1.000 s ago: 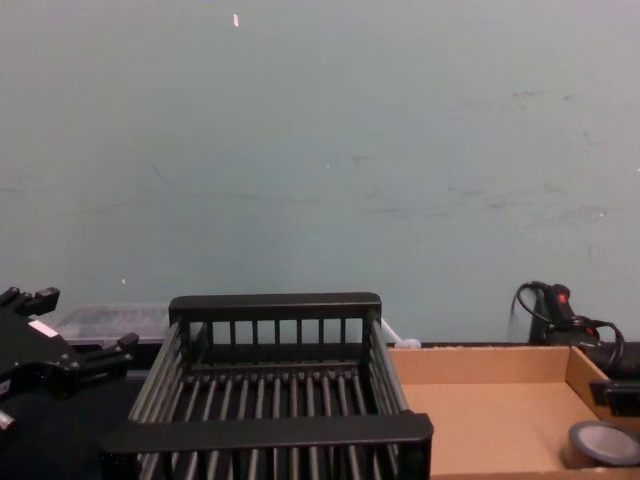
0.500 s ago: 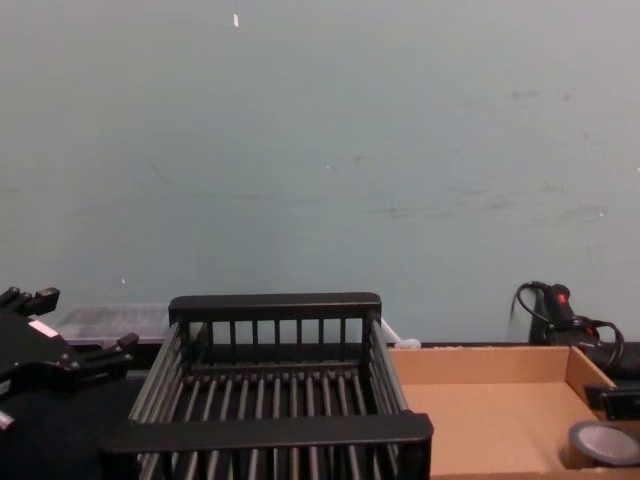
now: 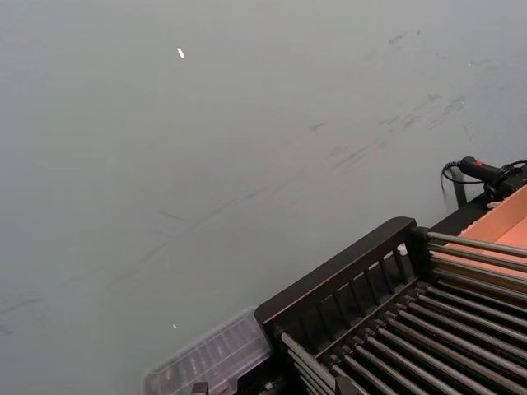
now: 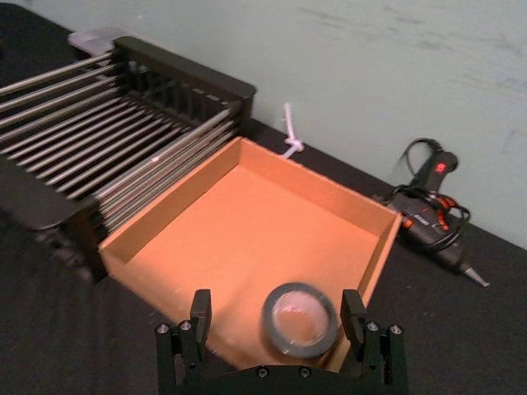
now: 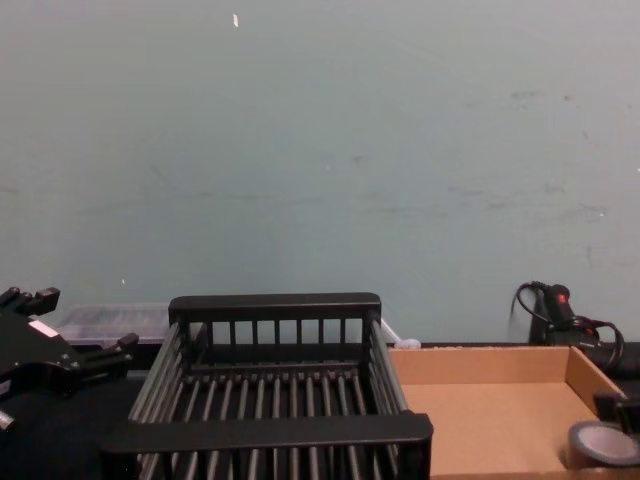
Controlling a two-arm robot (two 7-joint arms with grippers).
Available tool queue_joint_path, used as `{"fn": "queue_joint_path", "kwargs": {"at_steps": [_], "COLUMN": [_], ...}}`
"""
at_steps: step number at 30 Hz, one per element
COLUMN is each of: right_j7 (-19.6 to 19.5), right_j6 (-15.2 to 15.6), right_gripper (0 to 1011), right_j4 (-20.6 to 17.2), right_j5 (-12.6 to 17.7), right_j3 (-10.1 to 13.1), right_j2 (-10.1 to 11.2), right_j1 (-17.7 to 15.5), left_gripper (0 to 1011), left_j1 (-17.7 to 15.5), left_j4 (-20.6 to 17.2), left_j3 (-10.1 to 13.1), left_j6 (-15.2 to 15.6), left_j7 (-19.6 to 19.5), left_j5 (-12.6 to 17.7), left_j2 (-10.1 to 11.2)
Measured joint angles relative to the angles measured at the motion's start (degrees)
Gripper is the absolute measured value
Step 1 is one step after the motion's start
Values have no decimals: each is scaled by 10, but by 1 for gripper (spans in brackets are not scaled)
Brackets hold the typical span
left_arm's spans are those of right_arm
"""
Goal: Pick up the white tape and place it into the black box , Pick up the silver tape and place it into the brown box.
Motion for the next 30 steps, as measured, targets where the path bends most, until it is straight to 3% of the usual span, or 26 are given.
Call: {"fn": "queue_joint_path", "kwargs": {"at_steps": [14, 30], "right_j7": [28, 44], "right_j6": [2, 12], "right_gripper": [1002, 1002], "right_j4": [-74, -89], "right_j5": [32, 54], "right_j3": [1, -31], "right_j2": [53, 88], "right_j1": [-64, -90], "left_gripper": [1001, 1001], "left_j1": [0, 0], "left_j4": [0, 0], "left_j3": [0, 0], "left_j6": [0, 0], "left_j7": [0, 0], "left_j5": [0, 0], "left_j2": [0, 0]}}
